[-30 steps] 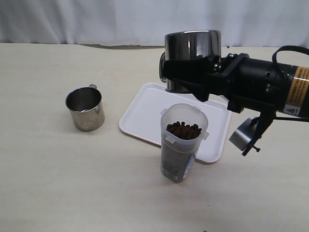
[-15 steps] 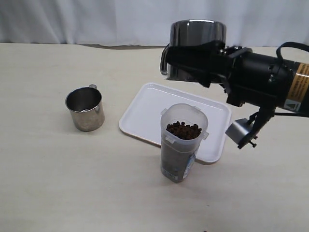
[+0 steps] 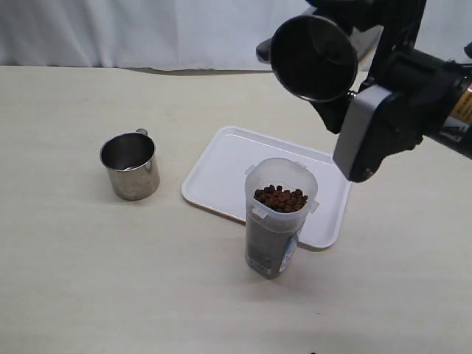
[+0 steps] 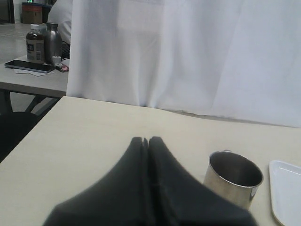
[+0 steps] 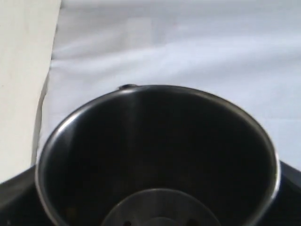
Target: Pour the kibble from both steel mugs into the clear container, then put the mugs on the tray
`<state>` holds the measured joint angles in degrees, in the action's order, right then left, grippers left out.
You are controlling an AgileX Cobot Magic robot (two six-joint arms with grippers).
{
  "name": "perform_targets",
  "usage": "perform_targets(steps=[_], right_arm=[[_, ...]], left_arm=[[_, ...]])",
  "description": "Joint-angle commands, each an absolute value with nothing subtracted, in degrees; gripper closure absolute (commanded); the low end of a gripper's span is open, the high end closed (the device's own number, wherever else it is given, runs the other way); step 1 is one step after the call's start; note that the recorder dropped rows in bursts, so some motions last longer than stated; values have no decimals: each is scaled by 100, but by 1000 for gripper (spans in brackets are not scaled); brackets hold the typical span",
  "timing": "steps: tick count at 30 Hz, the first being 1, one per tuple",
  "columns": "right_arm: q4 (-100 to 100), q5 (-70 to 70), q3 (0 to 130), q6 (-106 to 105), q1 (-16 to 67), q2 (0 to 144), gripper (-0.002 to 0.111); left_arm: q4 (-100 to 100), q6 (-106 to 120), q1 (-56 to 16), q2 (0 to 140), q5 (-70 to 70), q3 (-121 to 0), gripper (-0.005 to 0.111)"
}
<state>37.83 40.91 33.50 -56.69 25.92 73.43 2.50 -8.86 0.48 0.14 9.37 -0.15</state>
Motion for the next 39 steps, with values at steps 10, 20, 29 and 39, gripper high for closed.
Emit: perform_targets(steps=[10, 20, 29, 39], right_arm=[[1809, 4188, 3395, -3692, 2613, 7325, 103], [-95, 4173, 3395, -1203, 2613, 7325, 103], [-429, 4201, 3395, -1076, 2613, 7325, 103], [-429, 4133, 3395, -1380, 2613, 7325, 103]], left_arm=[[232, -903, 0, 0, 867, 0, 107], [232, -903, 0, 0, 867, 0, 107], [232, -903, 0, 0, 867, 0, 107], [232, -903, 0, 0, 867, 0, 107]])
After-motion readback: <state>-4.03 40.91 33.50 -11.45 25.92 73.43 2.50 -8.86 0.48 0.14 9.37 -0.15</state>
